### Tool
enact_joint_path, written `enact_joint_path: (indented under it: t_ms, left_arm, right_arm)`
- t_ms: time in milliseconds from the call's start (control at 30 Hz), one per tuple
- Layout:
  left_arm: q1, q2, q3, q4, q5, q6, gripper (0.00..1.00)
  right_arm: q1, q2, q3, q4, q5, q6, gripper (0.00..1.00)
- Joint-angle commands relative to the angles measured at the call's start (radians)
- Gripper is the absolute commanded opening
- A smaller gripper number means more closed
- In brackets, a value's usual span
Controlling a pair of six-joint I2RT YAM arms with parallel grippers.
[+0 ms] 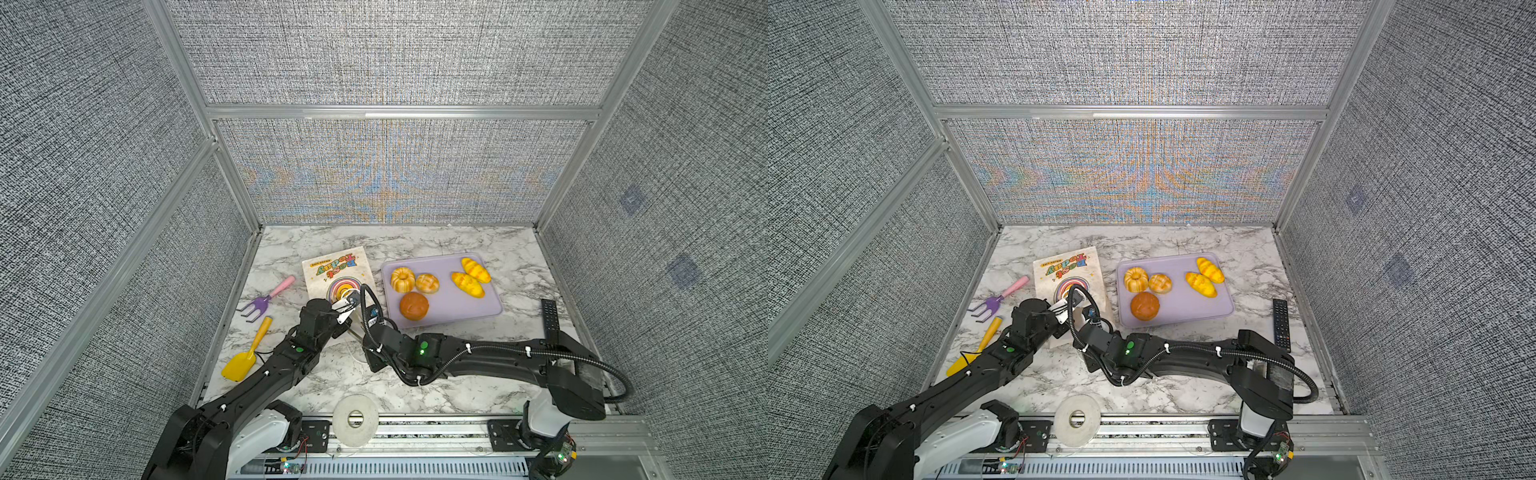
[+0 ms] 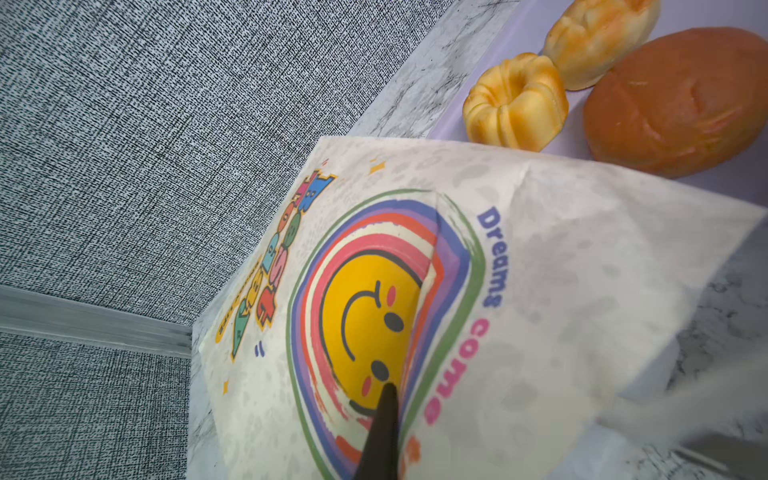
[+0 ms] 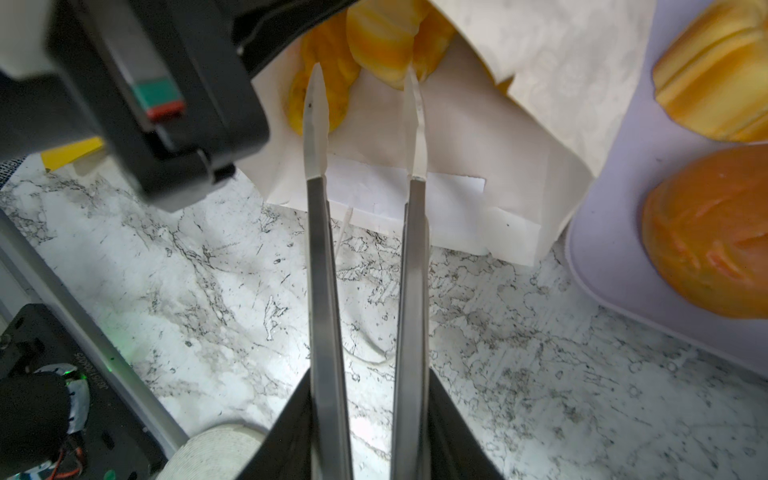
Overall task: Take the fake bread out of the paper bag
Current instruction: 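Reach the tongs into the bag and pinch a yellow bread, then pull the pinched yellow bread out of the bag with the tongs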
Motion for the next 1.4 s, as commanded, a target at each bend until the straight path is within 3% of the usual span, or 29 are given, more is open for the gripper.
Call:
enact_joint_path:
  t_ms: [0,267,567,833,933,1100,1167,1367]
  left_arm:
    - [0.002,0.001,0.001,-0.002,-0.010,-0.008,0.00]
    - [0.002,0.000,0.001,-0.003,-0.008,-0.006,0.00]
    - [0.001,0.001,0.000,-0.005,-0.006,-0.006,0.00]
    - [0.002,0.002,0.000,-0.006,-0.006,-0.005,0.00]
    - [0.002,0.002,0.000,-0.007,-0.005,-0.007,0.00]
    - [0.002,0.001,0.000,-0.004,-0.010,-0.008,0.00]
    - [0.002,0.000,0.001,-0.004,-0.010,-0.011,0.00]
    - [0.002,-0.001,0.003,-0.001,-0.016,-0.014,0.00]
  right_arm:
    - [-0.013,0.010,0.009,0.040,0.018,-0.016,0.38]
    - [-0.060,0.030,0.003,0.091,-0.019,-0.037,0.38]
    - [-0.098,0.074,0.006,0.212,-0.138,-0.110,0.38]
    - [-0.129,0.142,0.054,0.210,-0.166,-0.103,0.38]
    - [-0.130,0.143,0.063,0.195,-0.178,-0.110,0.33]
    - [-0.128,0.105,0.068,0.145,-0.204,-0.115,0.08]
    - [-0.124,0.088,0.069,0.116,-0.206,-0.114,0.03]
    - [-0.113,0.058,0.088,0.045,-0.243,-0.082,0.00]
